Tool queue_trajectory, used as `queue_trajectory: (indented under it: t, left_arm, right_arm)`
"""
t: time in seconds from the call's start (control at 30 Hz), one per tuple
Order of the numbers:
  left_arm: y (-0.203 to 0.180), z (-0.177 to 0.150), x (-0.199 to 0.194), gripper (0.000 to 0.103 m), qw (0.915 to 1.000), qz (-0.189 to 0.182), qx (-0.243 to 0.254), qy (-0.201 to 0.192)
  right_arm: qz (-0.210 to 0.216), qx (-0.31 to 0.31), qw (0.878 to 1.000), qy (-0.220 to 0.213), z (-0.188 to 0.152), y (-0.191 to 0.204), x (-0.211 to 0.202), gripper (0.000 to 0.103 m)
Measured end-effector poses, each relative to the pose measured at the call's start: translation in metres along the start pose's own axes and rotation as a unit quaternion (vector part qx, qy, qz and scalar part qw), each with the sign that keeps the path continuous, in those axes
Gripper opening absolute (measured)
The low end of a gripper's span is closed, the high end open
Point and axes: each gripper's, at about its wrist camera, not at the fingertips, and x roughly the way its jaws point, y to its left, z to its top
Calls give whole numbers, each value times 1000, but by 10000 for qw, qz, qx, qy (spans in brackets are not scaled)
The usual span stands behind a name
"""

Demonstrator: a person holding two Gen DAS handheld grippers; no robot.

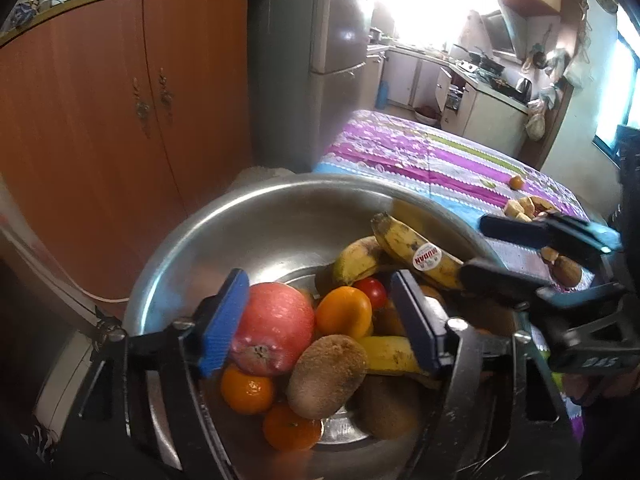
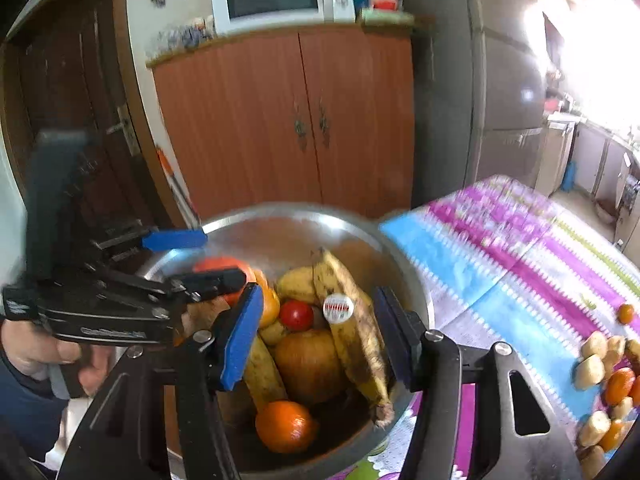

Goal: Organize fruits
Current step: 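Move both open grippers back over the remaining fruit on the table, then lower the left gripper around the round pale pineapple chunk and close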

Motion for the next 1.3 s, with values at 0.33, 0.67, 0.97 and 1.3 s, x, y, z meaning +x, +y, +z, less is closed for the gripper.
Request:
queue_trajectory:
  t: [0.33, 0.67, 0.97, 1.3]
  left_arm:
    - [-98, 15, -101, 75, 9756, -1165, 897, -1632]
    - [-261, 1, 32, 69, 9559, -2272, 1861, -61]
    - [-290, 1, 153, 44, 9448, -2819, 1081, 1274]
    - [-301, 2, 159, 44, 9461, -2663, 1314, 1293]
  right_arm:
    - [-1606, 18, 9647, -2087, -29, -49, -193, 96]
    - [-2650, 1859, 9312, -1675, -146, -183, -274, 96]
    - [-2473, 2321, 9245, -1740, -169, -207, -289, 96]
    - [-2496, 2415, 9256, -1508, -174, -212, -271, 96]
